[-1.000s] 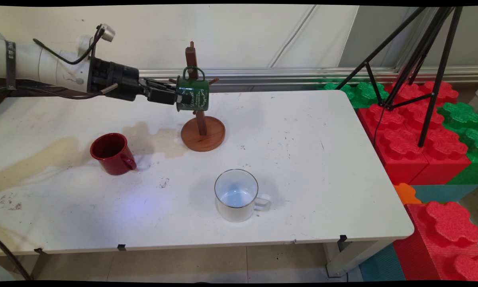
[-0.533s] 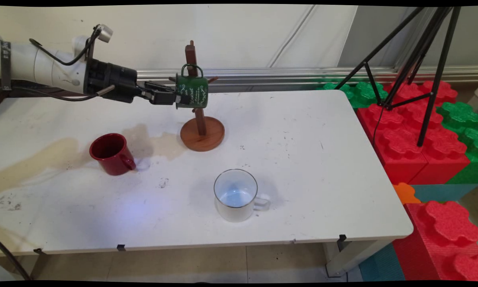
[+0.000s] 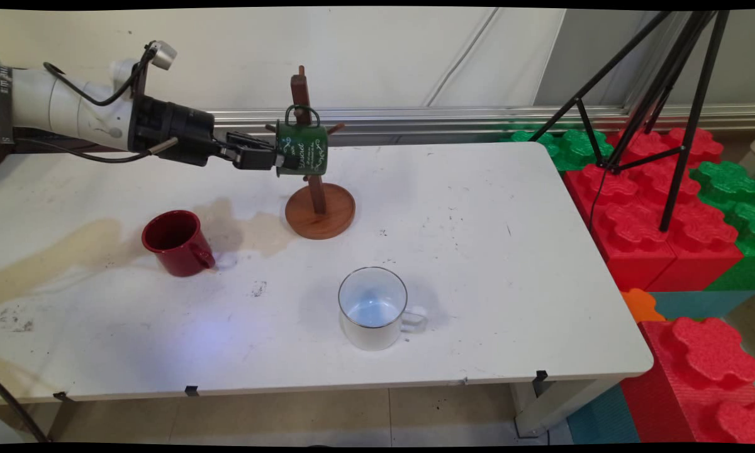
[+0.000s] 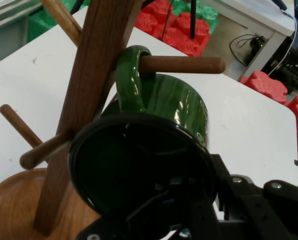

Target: Place the picked object on the table

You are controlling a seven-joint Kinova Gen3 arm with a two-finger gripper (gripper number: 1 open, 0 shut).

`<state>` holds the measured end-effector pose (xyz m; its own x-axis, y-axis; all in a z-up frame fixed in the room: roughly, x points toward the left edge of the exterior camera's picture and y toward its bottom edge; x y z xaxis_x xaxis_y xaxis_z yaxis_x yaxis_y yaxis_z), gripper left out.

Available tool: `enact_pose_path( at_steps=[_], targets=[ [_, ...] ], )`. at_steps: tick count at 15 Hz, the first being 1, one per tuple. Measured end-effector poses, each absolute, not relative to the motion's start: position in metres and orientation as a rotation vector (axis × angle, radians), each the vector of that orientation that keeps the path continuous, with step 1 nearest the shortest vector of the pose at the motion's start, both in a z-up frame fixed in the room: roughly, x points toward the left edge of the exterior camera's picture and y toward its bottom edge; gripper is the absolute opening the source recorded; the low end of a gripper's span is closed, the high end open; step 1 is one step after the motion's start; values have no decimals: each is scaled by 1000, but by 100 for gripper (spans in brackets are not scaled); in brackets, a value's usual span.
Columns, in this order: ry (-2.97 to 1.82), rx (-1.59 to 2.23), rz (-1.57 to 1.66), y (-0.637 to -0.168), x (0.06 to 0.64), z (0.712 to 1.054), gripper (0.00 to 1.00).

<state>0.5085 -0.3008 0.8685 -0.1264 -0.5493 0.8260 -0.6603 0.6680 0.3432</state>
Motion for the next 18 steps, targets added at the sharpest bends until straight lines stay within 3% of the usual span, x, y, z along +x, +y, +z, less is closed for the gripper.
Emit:
enact_pose_path(
  at_steps=[18],
  targets=[
    [-1808,831,71,-272,499,895,0]
  ],
)
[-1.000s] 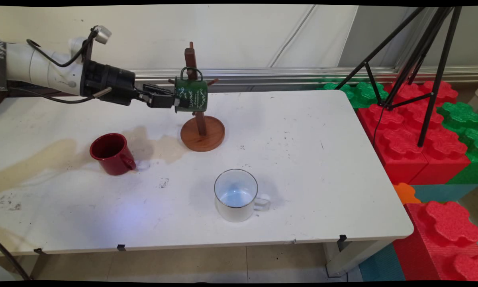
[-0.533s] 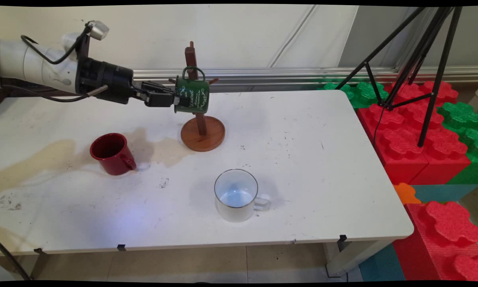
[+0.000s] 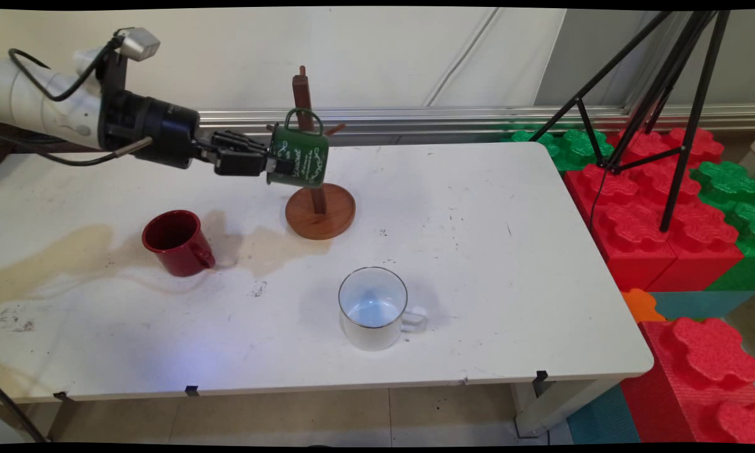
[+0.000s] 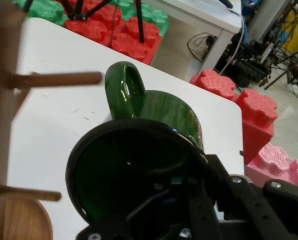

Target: Place the picked object on the table

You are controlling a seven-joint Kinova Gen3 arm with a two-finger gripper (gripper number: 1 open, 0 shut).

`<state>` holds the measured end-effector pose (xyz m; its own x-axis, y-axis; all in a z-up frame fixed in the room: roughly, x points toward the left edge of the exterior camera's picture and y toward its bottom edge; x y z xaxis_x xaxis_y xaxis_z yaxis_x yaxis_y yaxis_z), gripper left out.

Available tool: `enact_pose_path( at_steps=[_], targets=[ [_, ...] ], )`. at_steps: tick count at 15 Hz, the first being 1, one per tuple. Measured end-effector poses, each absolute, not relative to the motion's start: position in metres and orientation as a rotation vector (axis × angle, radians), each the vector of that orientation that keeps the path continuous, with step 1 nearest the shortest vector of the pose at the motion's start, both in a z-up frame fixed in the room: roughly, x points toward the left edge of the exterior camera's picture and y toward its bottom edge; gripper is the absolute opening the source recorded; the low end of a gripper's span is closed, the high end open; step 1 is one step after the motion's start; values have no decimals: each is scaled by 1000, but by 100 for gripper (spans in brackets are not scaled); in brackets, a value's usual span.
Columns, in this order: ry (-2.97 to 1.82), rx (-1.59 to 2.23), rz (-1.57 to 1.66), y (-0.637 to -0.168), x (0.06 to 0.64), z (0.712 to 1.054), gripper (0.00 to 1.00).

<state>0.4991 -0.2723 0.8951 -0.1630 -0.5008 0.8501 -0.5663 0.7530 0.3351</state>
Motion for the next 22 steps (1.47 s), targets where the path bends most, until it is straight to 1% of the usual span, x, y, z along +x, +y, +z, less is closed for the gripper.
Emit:
enact_pose_path(
  at_steps=[11,22],
  targets=[
    [-1897,782,53,-241,512,906,0],
    [-2120,732,155,-222,562,922,0]
  ],
)
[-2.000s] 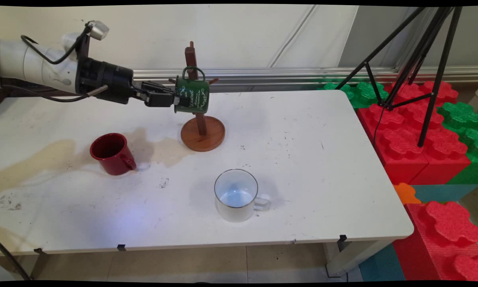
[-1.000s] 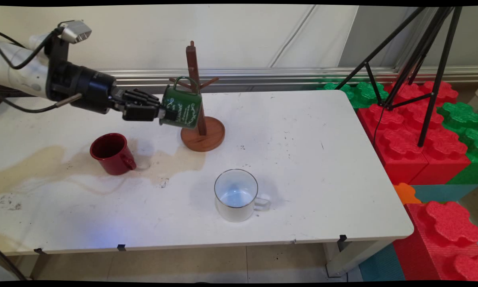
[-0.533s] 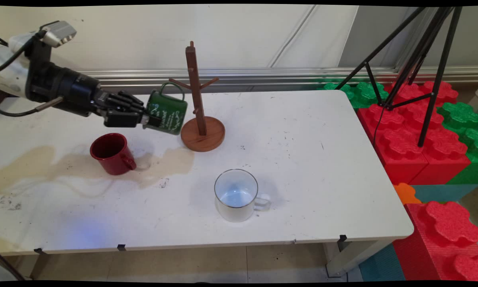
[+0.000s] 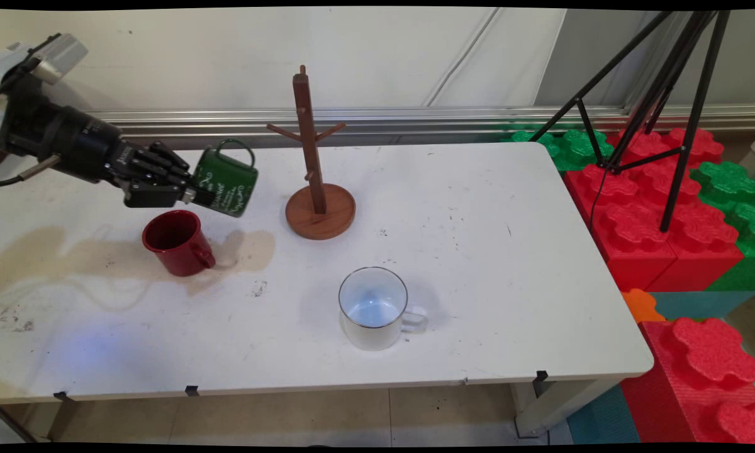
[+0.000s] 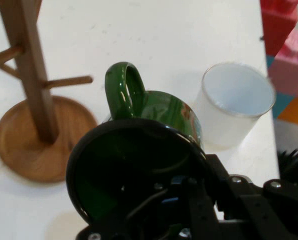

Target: Place the picked object on the table

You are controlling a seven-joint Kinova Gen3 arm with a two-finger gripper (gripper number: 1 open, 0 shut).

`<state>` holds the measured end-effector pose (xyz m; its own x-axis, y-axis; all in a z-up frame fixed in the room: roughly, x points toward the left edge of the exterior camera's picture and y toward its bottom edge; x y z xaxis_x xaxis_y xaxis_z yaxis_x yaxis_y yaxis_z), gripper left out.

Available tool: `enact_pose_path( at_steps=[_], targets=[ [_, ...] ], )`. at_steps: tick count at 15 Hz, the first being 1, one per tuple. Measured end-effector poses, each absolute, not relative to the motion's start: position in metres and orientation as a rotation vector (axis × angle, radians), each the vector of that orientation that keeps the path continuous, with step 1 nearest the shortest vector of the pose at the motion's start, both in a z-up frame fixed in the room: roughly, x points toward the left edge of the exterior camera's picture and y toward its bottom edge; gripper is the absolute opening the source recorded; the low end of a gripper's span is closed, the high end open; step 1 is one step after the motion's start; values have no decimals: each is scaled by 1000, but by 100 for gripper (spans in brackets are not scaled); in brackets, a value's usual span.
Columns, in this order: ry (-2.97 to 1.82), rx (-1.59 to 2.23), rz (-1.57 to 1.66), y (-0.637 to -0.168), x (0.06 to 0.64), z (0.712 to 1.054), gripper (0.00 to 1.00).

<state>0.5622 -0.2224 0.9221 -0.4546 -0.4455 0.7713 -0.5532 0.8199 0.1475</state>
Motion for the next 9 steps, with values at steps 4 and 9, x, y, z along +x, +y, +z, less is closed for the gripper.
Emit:
enact_pose_path(
  at_steps=[4,9],
  targets=[
    [-2195,721,215,-223,579,926,0],
    [-2313,697,329,-232,606,930,0]
  ],
)
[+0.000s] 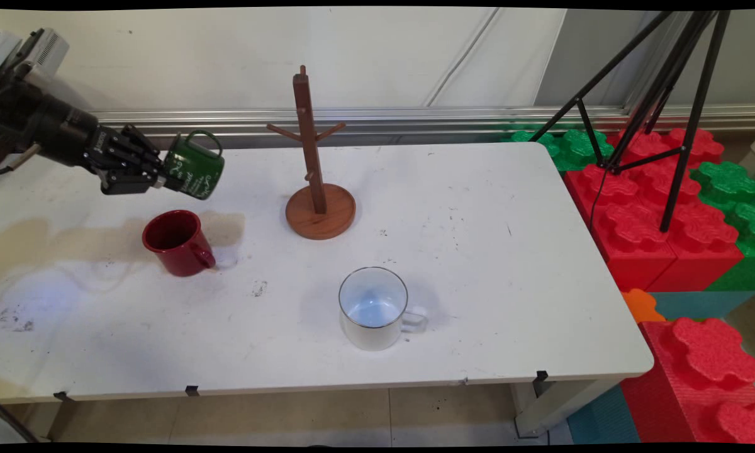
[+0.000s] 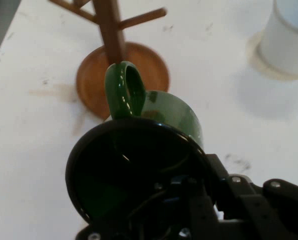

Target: Place the picked object on the table

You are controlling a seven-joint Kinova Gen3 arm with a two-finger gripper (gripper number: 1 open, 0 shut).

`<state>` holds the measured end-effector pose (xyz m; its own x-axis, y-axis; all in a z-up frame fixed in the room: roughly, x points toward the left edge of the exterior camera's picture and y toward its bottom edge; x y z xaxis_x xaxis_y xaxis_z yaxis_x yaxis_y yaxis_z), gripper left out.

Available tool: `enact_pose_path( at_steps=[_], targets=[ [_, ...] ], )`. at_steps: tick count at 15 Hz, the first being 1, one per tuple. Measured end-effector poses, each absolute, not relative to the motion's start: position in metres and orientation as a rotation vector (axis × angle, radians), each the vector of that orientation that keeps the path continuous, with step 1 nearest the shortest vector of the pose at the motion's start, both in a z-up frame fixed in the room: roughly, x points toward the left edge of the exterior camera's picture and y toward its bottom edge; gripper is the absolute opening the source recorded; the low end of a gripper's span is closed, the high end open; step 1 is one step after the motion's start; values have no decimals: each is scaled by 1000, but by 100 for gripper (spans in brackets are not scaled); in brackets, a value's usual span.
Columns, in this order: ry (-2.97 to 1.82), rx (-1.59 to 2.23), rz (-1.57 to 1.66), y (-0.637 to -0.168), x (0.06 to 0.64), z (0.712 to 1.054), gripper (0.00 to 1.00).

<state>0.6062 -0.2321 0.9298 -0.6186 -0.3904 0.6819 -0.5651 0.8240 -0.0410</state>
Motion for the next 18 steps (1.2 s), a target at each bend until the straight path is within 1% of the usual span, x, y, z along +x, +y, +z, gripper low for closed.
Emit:
enact_pose_path(
  at_steps=[9,13,18],
  targets=[
    [-2489,621,469,-253,638,923,0],
    [-2551,581,500,-263,646,914,0],
    [-2623,522,507,-277,650,896,0]
  ],
)
